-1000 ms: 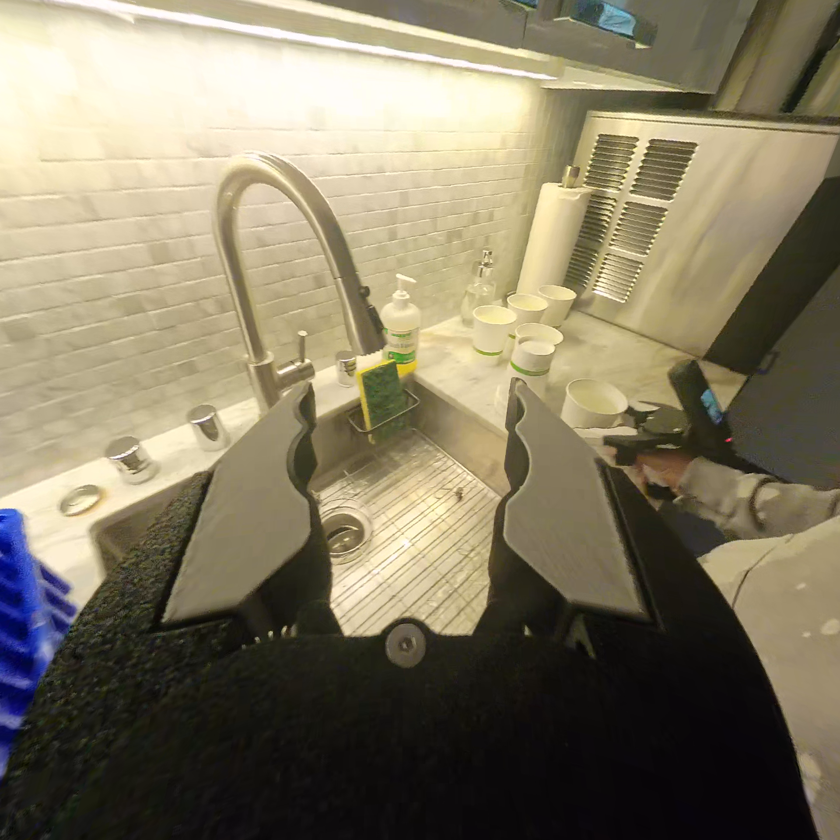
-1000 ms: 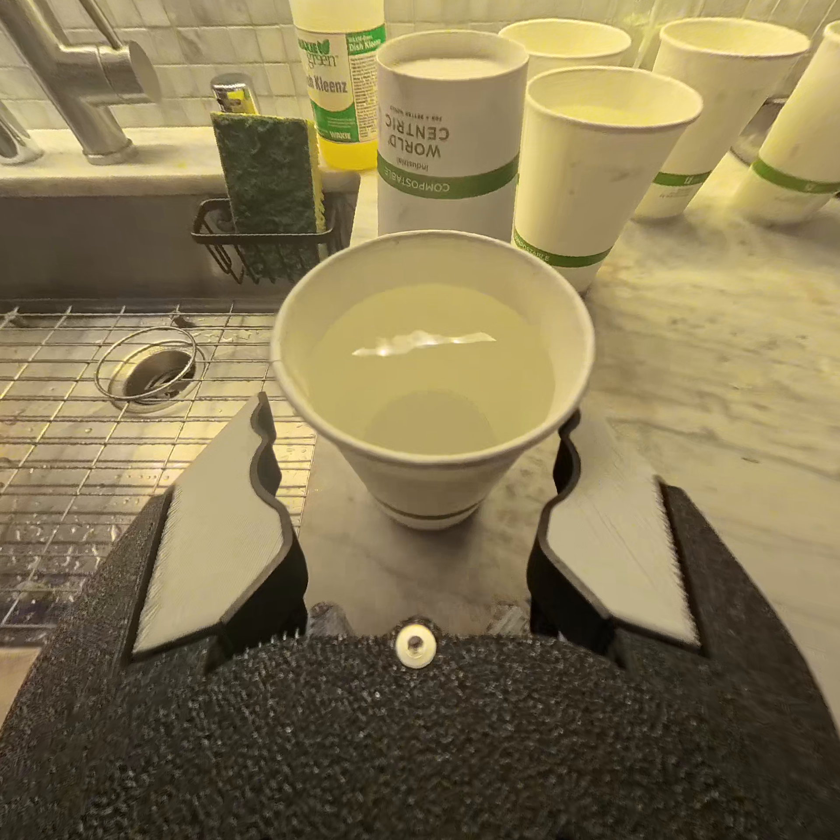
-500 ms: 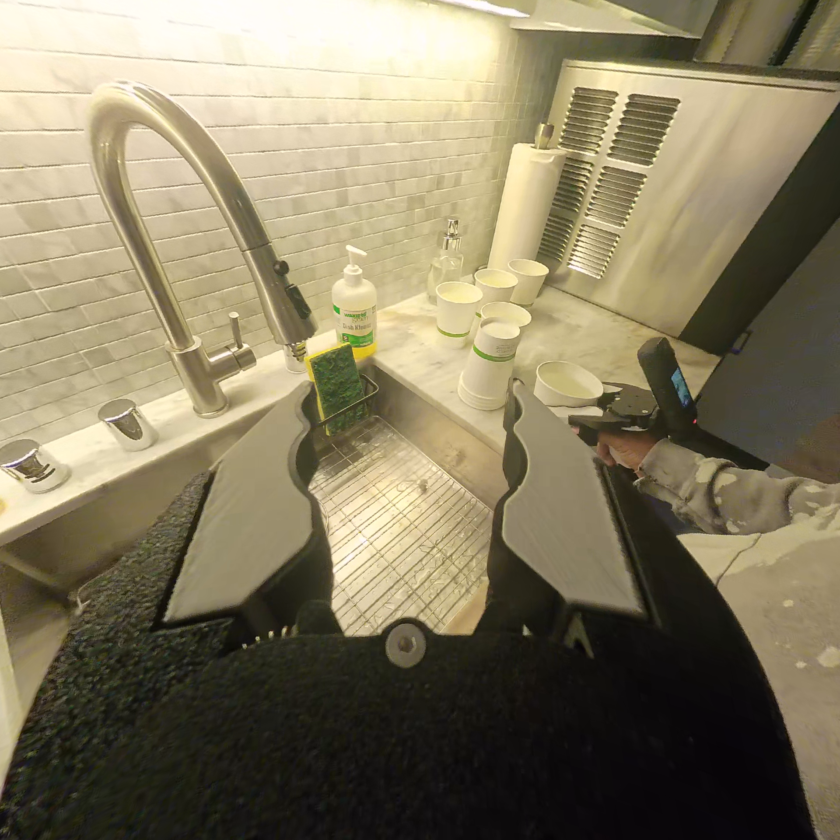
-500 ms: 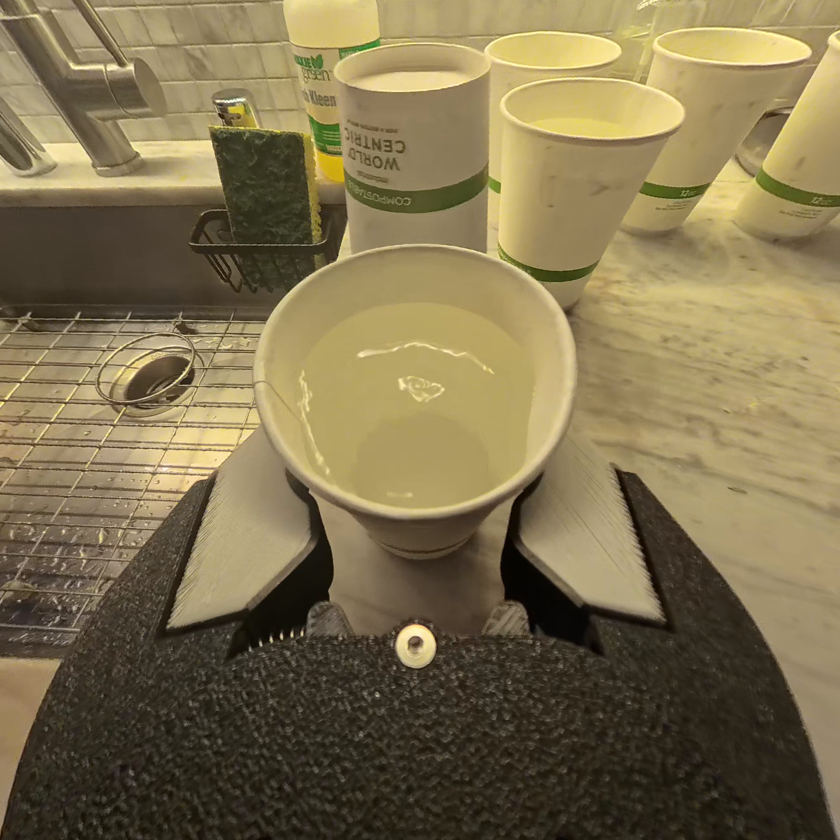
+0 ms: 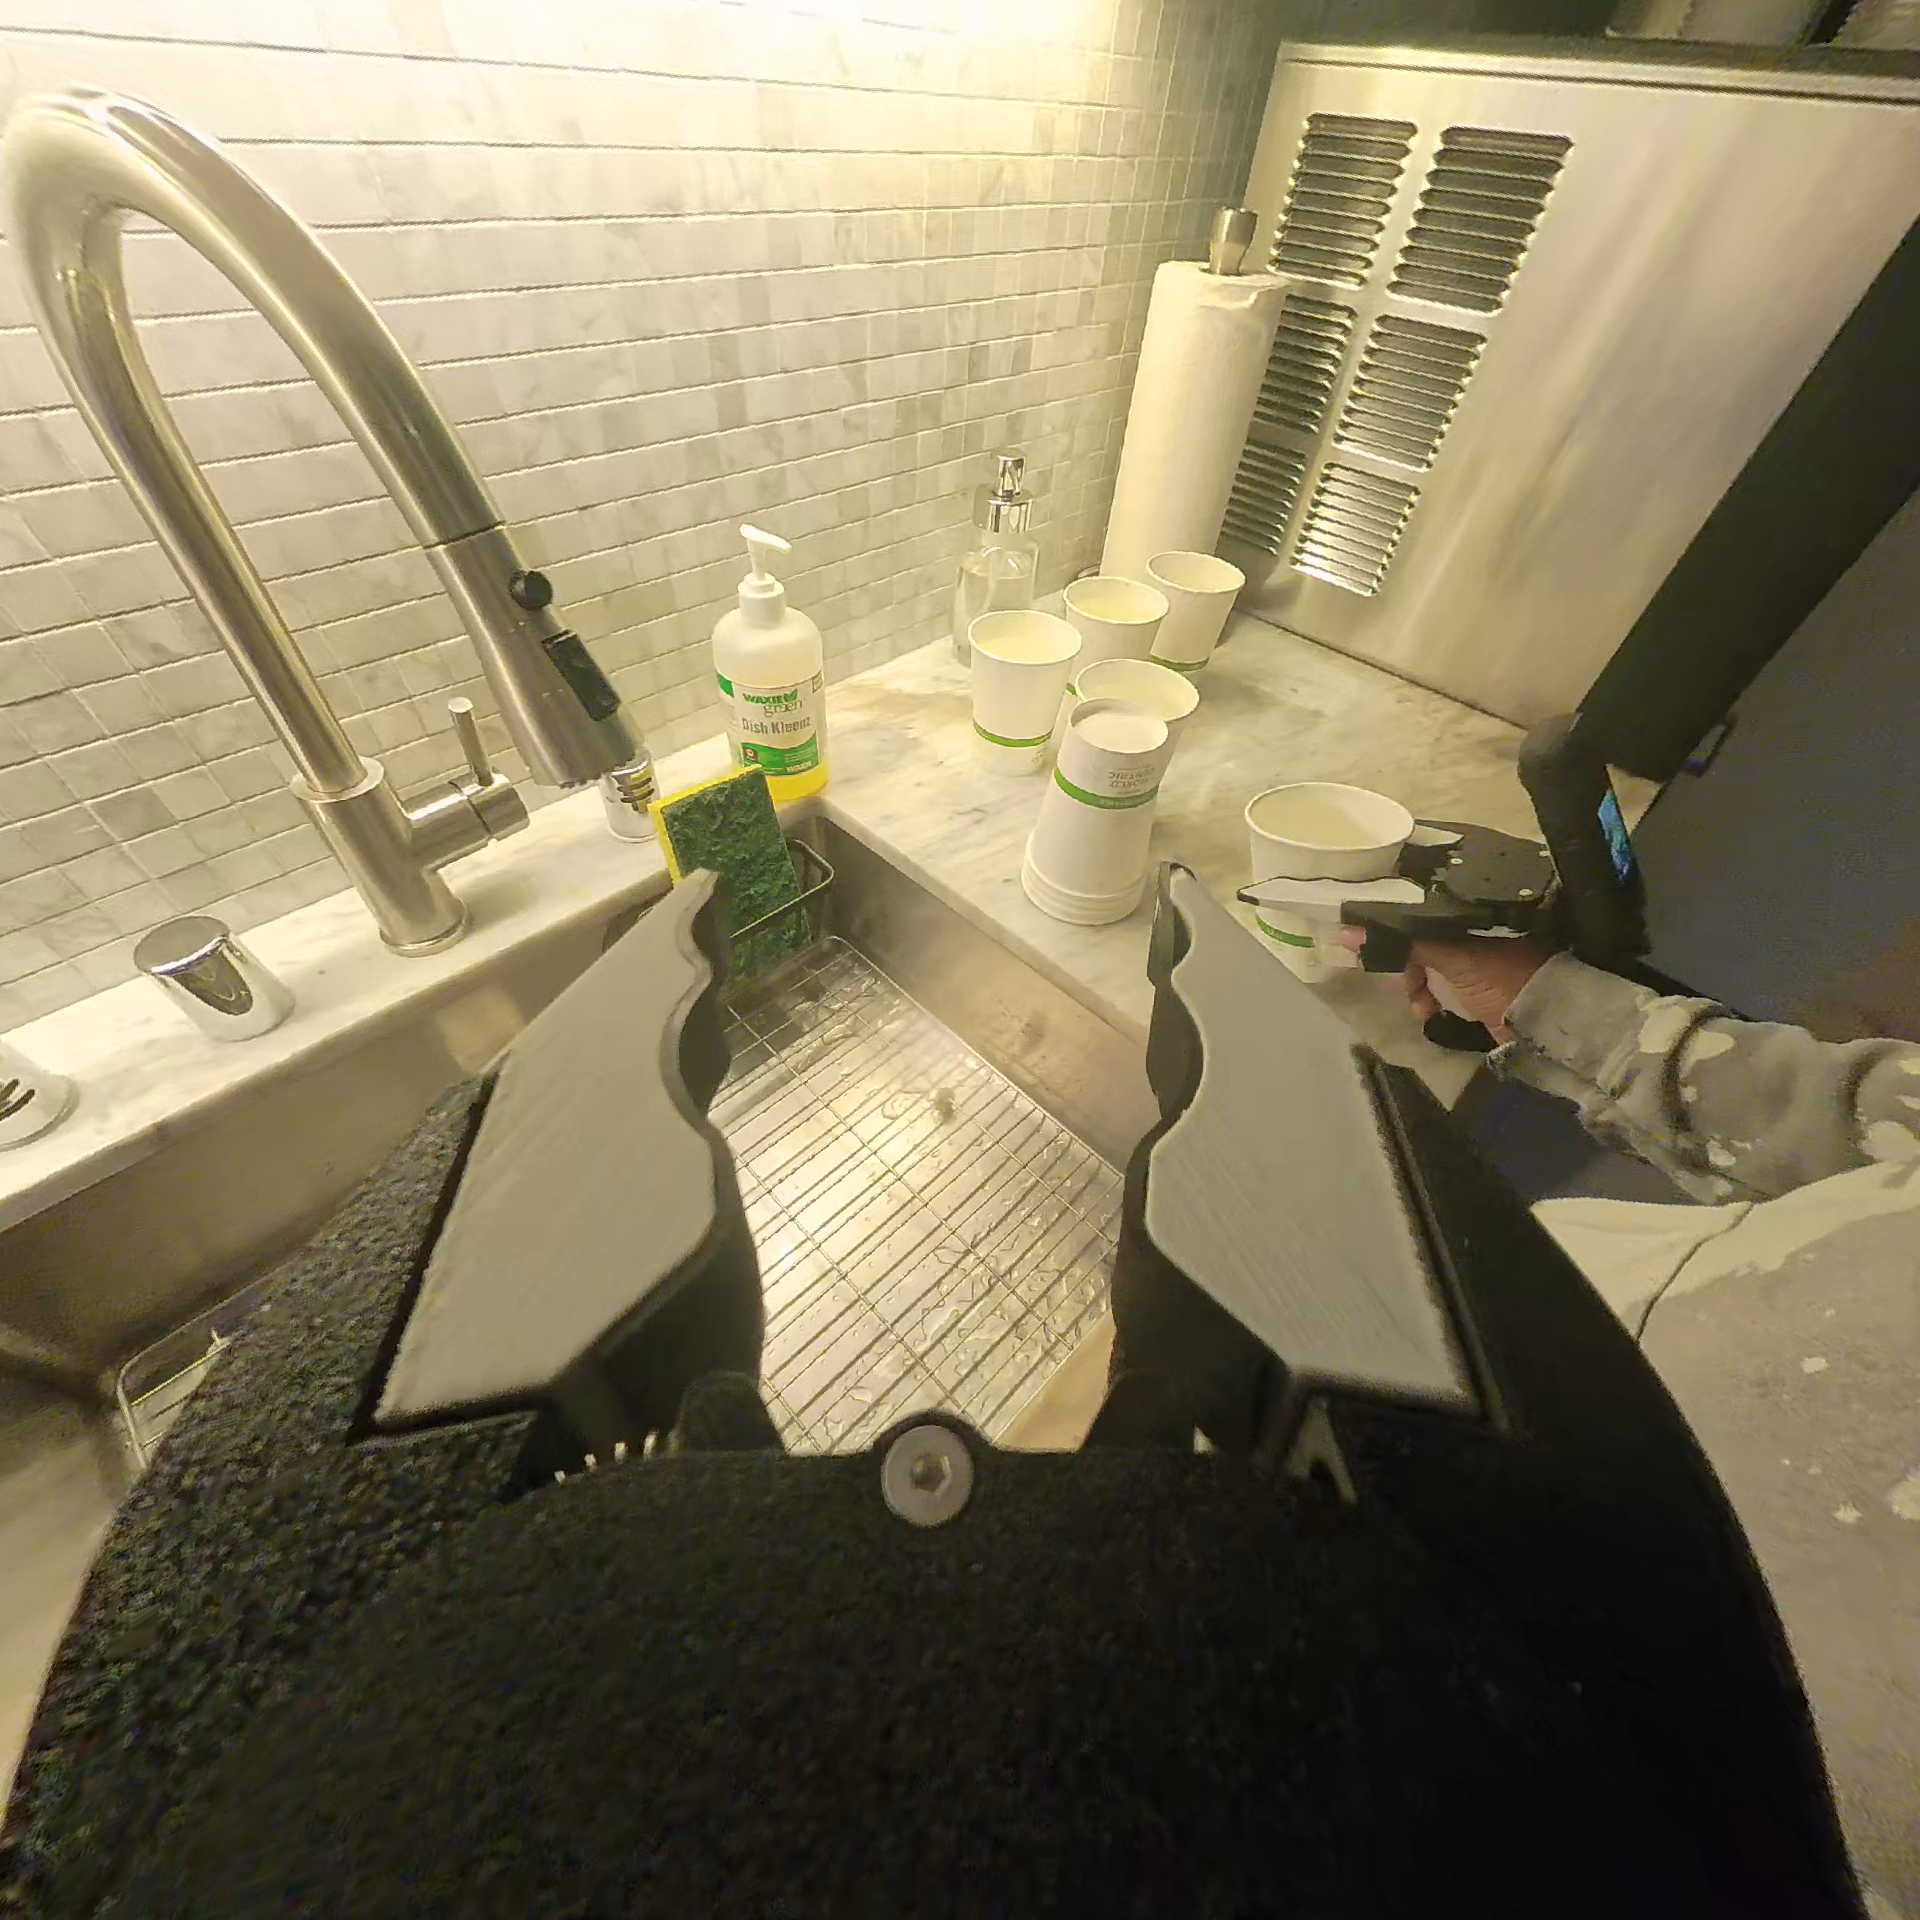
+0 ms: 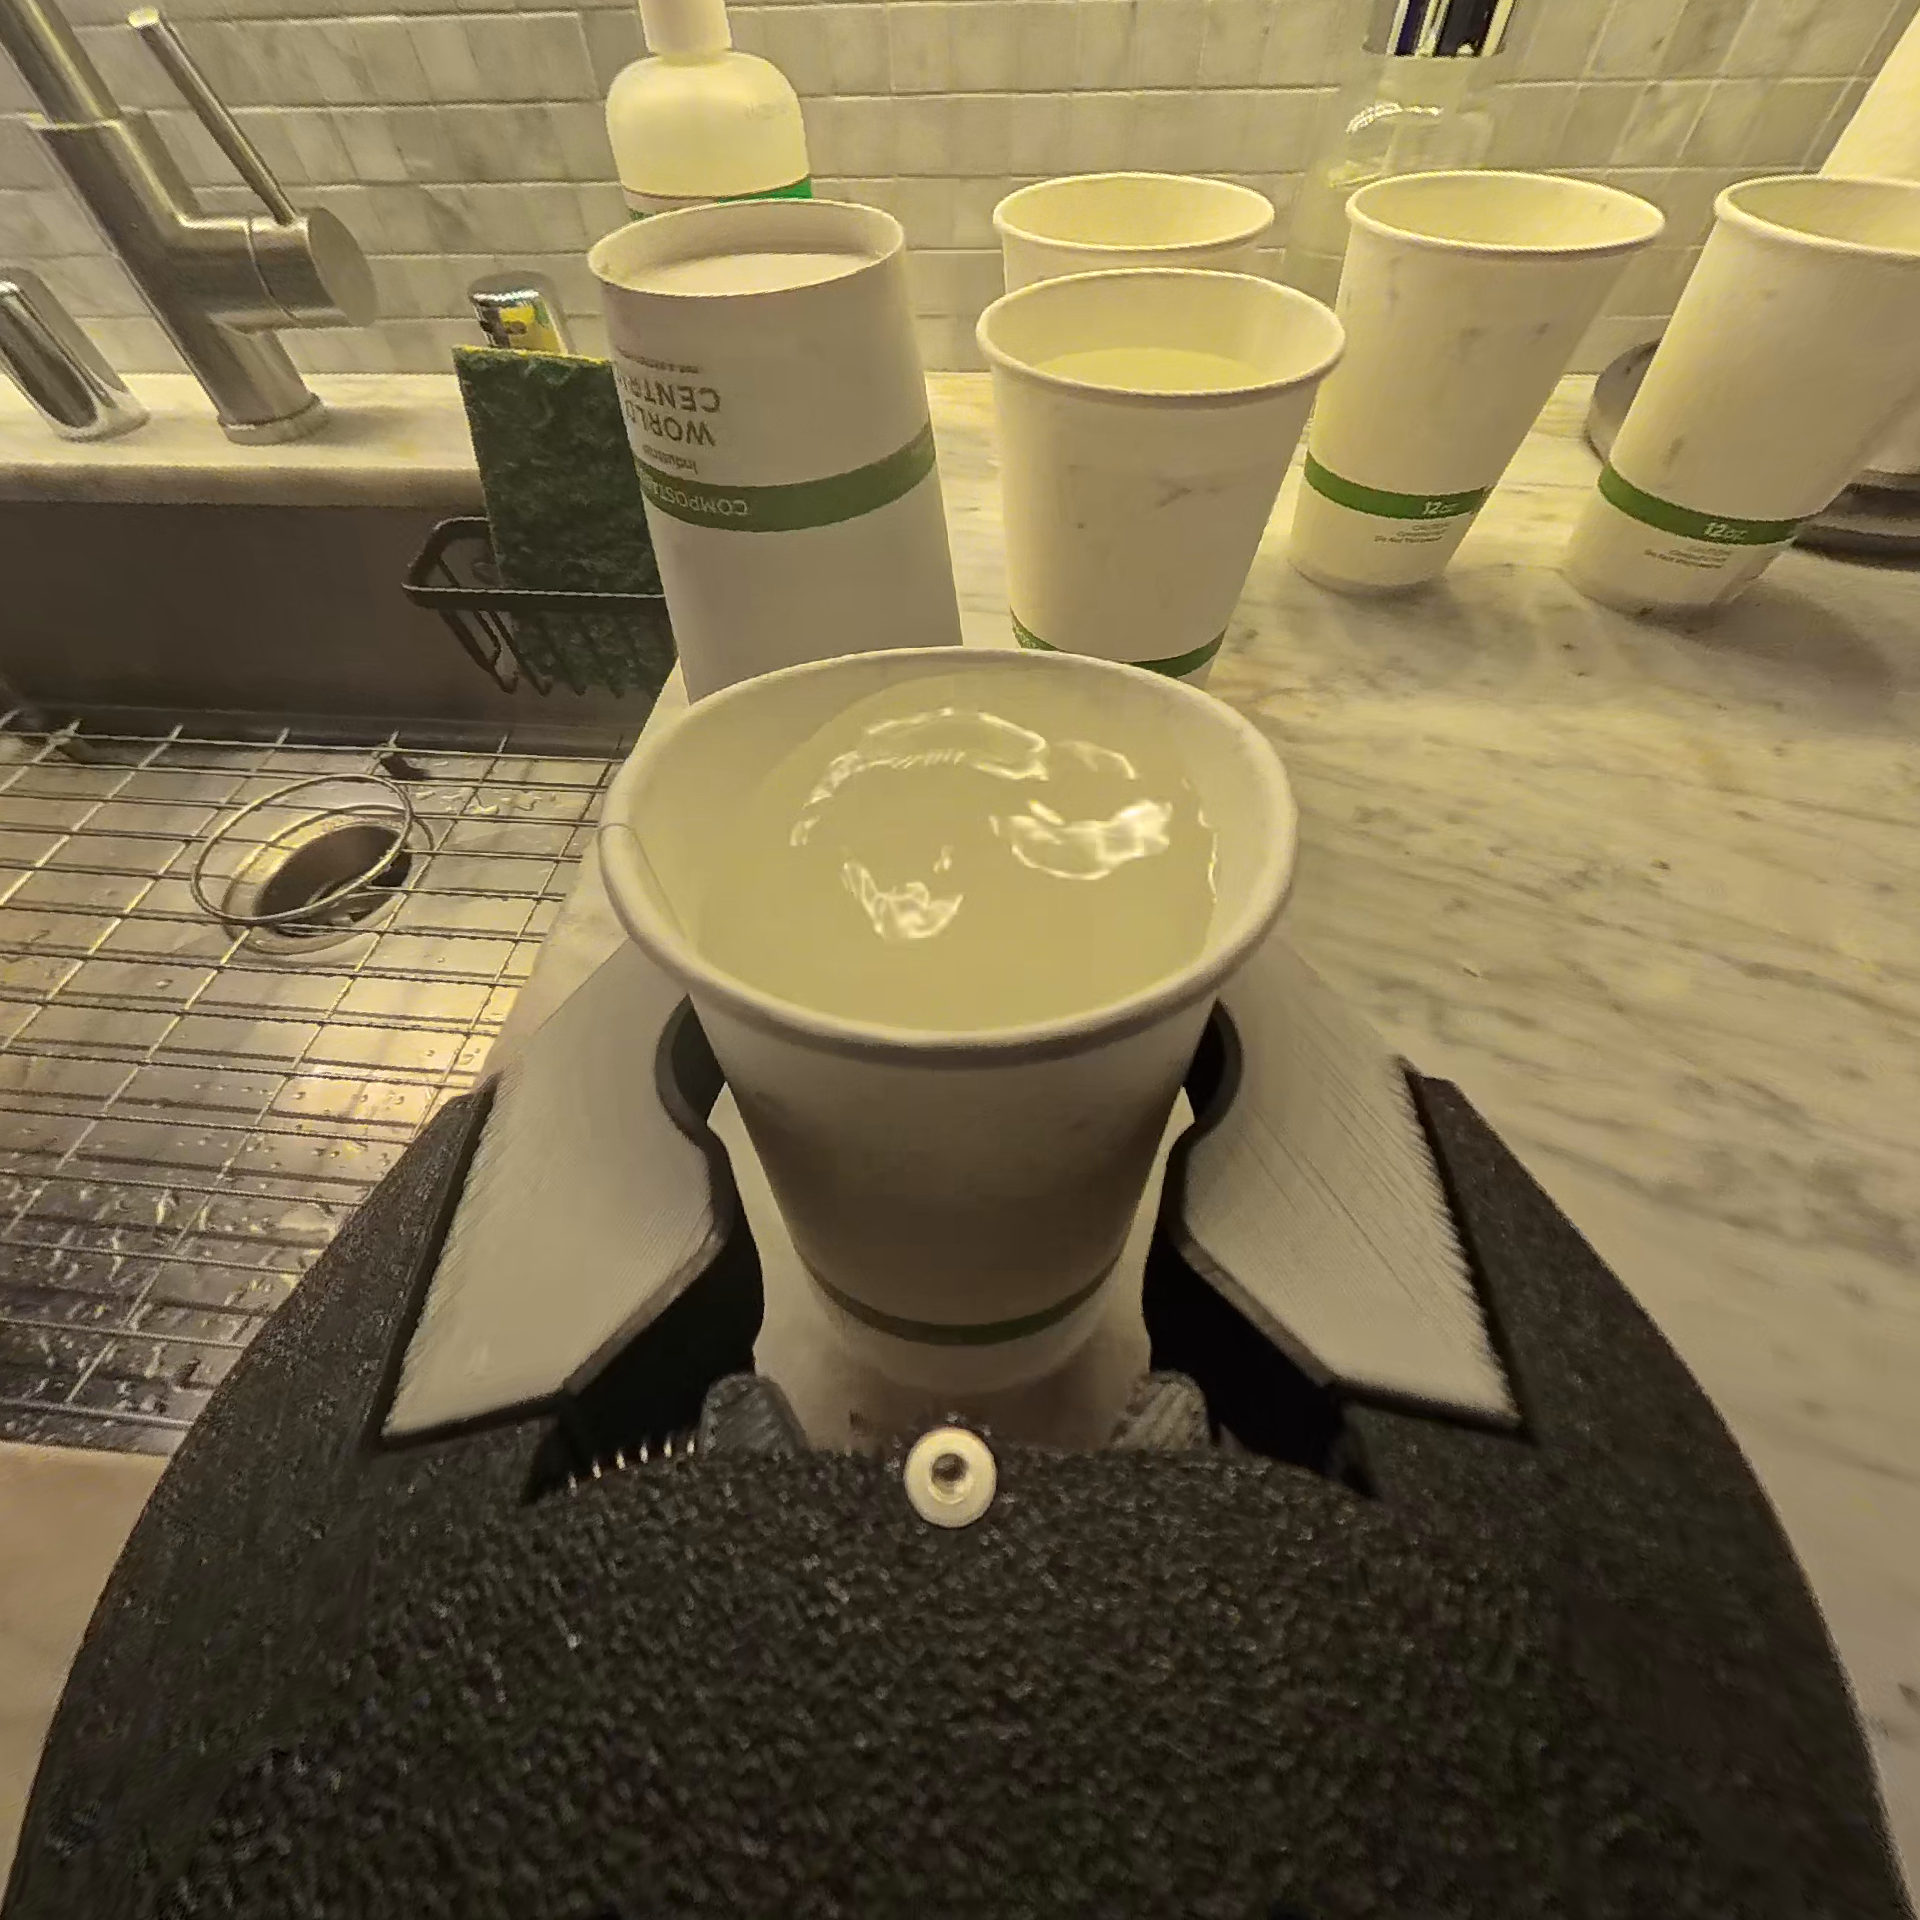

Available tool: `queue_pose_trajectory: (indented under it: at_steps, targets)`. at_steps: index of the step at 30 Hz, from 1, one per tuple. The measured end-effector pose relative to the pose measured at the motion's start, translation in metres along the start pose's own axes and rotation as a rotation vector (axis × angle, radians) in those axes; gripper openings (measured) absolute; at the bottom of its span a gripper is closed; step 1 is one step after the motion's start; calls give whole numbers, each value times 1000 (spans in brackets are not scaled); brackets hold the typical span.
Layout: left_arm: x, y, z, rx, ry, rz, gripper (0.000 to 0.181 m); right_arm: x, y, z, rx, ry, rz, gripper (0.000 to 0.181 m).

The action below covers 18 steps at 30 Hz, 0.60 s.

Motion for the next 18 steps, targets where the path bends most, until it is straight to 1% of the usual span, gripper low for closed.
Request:
queue_pose_trajectory:
  at_steps: [9, 13, 15, 18]
  targets:
    - [-9, 15, 1, 8, 1, 35, 81, -3, -14, 12, 55, -45, -12, 96]
    - [-10, 19, 2, 11, 3, 57, 81, -6, -18, 14, 102, -47, -6, 103]
    - [-10, 21, 2, 8, 6, 65, 81, -6, -22, 12, 105, -76, 7, 106]
    - [-10, 22, 3, 5, 7, 73, 81, -3, -27, 4, 166, -70, 12, 115]
Point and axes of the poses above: each gripper's, where its closed fingertips meet, y out along the fingers, z out of its underside, x = y × z across the jaws, the point moved 5 cm from there along -y, back along the fingers, and after that the axes turned 14 degrees about y, right-handed, at the moved point
